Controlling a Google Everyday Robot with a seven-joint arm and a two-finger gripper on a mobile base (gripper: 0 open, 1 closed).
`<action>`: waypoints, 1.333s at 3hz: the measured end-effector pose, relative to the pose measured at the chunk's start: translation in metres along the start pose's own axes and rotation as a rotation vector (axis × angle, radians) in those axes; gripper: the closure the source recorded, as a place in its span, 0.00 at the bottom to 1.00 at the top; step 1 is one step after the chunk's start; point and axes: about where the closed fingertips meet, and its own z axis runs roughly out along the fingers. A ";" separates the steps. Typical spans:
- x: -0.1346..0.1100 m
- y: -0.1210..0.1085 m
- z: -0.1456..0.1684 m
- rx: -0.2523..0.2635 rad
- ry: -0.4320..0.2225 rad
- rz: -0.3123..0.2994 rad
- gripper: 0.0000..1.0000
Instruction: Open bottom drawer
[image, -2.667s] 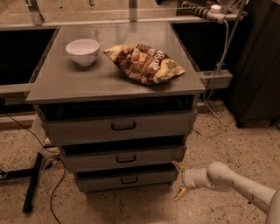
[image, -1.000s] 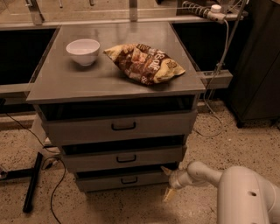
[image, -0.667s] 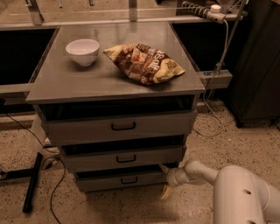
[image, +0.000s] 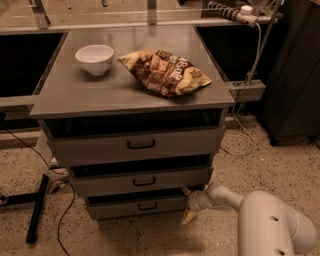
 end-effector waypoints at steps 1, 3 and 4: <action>0.012 -0.005 0.011 0.037 0.006 -0.019 0.00; 0.013 -0.005 0.011 0.039 0.006 -0.021 0.42; 0.009 -0.007 0.007 0.039 0.006 -0.021 0.65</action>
Offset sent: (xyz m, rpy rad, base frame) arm 0.0080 -0.0032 -0.0123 -0.0045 -0.0370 -0.0082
